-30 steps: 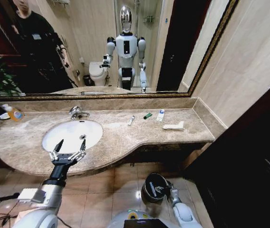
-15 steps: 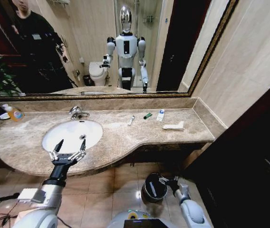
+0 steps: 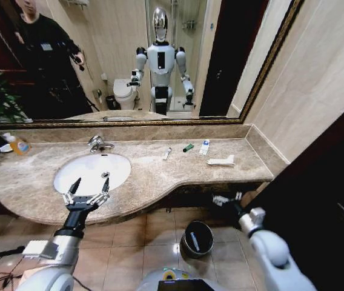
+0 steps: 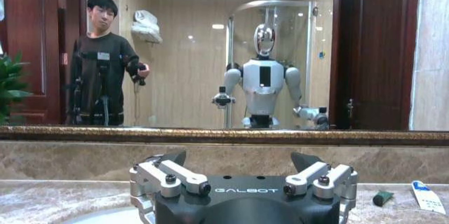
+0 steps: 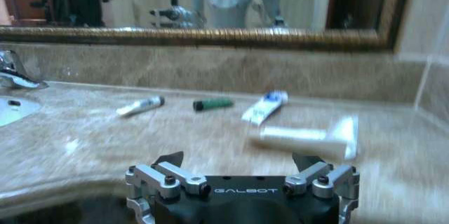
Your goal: Pick up the trash from the sink and place it in the trash bin.
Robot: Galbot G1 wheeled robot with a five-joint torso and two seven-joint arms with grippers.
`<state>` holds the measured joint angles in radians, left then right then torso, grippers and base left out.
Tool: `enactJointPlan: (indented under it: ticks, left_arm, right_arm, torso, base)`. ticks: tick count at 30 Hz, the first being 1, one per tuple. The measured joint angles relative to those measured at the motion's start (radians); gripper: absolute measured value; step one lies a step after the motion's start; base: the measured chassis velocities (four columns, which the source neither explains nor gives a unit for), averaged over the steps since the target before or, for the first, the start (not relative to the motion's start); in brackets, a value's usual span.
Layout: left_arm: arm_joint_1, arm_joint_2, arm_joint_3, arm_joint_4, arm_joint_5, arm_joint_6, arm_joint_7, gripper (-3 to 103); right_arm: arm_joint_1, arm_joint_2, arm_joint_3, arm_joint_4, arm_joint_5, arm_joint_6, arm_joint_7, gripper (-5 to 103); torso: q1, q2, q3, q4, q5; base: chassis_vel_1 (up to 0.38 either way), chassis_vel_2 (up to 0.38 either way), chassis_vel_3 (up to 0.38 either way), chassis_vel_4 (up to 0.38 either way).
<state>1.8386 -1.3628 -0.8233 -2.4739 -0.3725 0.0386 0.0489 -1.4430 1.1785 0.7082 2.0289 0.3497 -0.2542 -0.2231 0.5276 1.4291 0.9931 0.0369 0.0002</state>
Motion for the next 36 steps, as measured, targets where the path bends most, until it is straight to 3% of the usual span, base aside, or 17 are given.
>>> enactJointPlan:
  ticks: [6, 8, 17, 27, 36]
  left_arm:
    - [0.000, 0.000, 0.000, 0.000, 0.000, 0.000, 0.000, 100]
    - [0.000, 0.000, 0.000, 0.000, 0.000, 0.000, 0.000, 100]
    - [0.000, 0.000, 0.000, 0.000, 0.000, 0.000, 0.000, 100]
    - [0.000, 0.000, 0.000, 0.000, 0.000, 0.000, 0.000, 100]
    - [0.000, 0.000, 0.000, 0.000, 0.000, 0.000, 0.000, 100]
  right_arm:
    - [0.098, -0.095, -0.022, -0.068, -0.041, -0.008, -0.030, 100]
    - [0.166, -0.162, -0.042, -0.141, -0.121, 0.012, -0.083, 100]
    - [0.346, -0.268, -0.129, -0.315, -0.168, 0.002, -0.110, 100]
    - [0.439, -0.293, -0.189, -0.435, -0.158, -0.002, -0.124, 100]
    - [0.502, -0.279, -0.241, -0.519, -0.115, -0.011, -0.092, 103]
  torso:
    - [0.000, 0.000, 0.000, 0.0000, 0.0002]
    - [0.000, 0.000, 0.000, -0.0001, 0.0000]
    - [0.000, 0.000, 0.000, 0.0000, -0.0001]
    - [0.000, 0.000, 0.000, -0.0001, -0.0002]
    - [0.000, 0.000, 0.000, -0.0001, -0.0004]
  base:
    - [0.000, 0.000, 0.000, 0.000]
    - [0.000, 0.000, 0.000, 0.000]
    - [0.000, 0.000, 0.000, 0.000]
    - [0.000, 0.000, 0.000, 0.000]
    - [0.000, 0.000, 0.000, 0.000]
